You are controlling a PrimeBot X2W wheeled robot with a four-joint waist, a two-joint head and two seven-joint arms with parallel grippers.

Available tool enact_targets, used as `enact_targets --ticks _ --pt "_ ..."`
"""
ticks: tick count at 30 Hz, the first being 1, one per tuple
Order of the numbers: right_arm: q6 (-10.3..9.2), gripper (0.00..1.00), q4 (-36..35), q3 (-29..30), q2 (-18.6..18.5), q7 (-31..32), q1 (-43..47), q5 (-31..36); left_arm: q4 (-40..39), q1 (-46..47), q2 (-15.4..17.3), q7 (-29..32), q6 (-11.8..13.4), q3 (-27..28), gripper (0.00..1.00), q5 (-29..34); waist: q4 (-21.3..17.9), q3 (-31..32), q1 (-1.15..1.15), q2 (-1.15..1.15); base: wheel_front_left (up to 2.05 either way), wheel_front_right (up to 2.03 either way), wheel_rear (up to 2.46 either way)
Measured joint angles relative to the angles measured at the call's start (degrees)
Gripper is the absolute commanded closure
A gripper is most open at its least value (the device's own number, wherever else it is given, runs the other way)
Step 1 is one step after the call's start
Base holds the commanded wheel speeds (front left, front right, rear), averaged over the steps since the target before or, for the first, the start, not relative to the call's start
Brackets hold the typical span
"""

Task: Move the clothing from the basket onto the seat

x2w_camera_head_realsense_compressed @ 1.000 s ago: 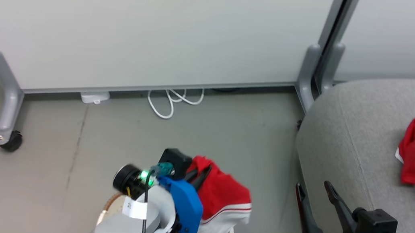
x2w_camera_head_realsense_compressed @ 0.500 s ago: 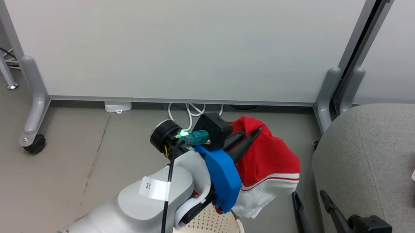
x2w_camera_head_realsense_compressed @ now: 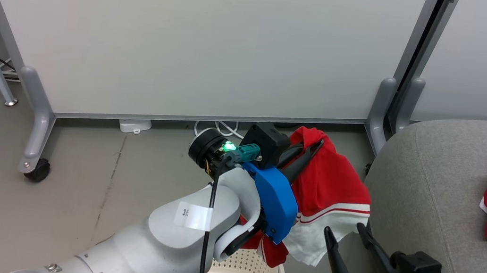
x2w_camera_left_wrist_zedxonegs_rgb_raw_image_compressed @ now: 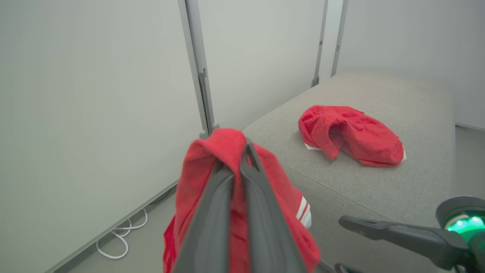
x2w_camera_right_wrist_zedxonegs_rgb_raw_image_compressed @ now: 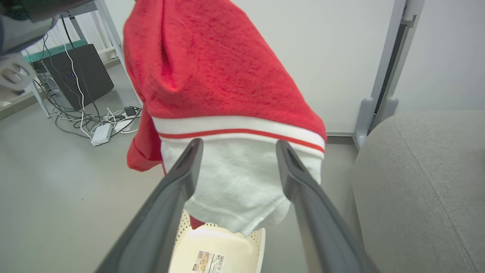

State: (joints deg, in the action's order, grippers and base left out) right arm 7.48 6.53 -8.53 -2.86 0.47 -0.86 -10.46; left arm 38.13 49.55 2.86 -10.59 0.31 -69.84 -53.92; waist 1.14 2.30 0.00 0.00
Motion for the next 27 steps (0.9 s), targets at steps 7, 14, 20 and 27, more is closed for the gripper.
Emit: enact_targets --ticks 7,14,20,27 --pt "0.00 0.00 -0.4 -4.8 0.0 0.0 -1.6 -1.0 0.7 0.3 0.0 -0.6 0.2 -1.6 1.00 -1.4 -0.7 -0.4 0.00 0.00 0.00 0.00 0.00" --pt "0.00 0.00 0.9 -7.4 0.0 0.0 -4.5 -1.8 0.7 0.8 0.0 -0.9 0.4 -2.7 1.00 -2.4 -0.6 -0.7 0.00 0.00 0.00 0.00 0.00" --pt "0.00 0.00 5.1 -8.1 0.0 -0.6 -8.4 -2.0 0.2 0.8 0.0 -0.9 0.4 -3.2 1.00 -2.8 -0.3 -0.8 0.00 0.00 0.00 0.00 0.00" --pt "0.01 0.00 13.7 -8.3 0.0 -2.5 -14.4 -0.2 -1.0 0.8 0.0 -0.6 0.4 -3.4 1.00 -3.0 0.2 -1.0 0.00 0.00 0.00 0.00 0.00"
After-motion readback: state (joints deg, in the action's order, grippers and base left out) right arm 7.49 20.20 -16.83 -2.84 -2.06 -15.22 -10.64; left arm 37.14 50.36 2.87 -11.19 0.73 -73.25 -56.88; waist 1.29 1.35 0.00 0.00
